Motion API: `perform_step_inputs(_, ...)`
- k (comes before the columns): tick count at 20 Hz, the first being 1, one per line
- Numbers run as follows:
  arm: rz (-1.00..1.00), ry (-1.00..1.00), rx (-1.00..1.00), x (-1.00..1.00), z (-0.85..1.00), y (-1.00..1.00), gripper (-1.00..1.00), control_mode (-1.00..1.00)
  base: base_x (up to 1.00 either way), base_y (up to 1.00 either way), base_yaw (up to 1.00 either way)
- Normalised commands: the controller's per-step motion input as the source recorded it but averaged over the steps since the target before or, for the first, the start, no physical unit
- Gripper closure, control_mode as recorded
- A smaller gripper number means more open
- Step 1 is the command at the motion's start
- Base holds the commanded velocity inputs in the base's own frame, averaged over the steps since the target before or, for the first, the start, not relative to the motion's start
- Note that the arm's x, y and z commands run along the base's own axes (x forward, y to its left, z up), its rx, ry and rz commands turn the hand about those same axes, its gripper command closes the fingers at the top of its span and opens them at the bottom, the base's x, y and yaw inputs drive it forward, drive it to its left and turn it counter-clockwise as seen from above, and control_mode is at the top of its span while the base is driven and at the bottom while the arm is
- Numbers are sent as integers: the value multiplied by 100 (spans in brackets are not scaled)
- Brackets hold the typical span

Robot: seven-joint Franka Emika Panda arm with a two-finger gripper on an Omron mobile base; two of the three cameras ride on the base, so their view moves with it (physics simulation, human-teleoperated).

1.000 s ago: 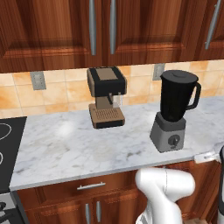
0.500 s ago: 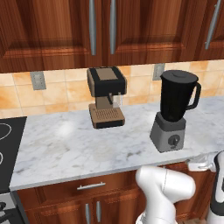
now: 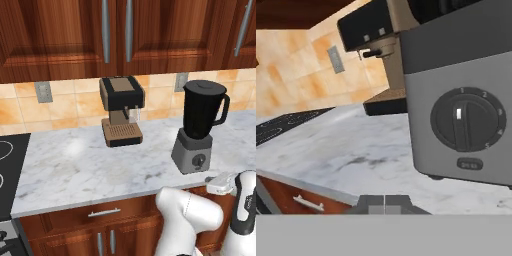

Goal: Grab the limes from the fridge, place them in the blender, close the lid, and turn on the blender to create a marinade.

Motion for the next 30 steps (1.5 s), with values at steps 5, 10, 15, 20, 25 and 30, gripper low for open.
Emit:
perform_step_inputs(5,-3,-5,1,16,-12,-8,100,-100,0,0,0)
perform_step_inputs(10,0,-3,2,8,0,-25,100,-100,0,0,0)
perform_step_inputs(15,-8,-2,0,28,-6,0,100,-100,0,0,0)
perform_step_inputs(20,-16,-2,0,26,-11,0,100,-100,0,0,0)
perform_step_inputs(25,-15,-1,0,24,-22,0,100,-100,0,0,0)
perform_step_inputs(30,-9,-1,0,7,-21,6,100,-100,0,0,0)
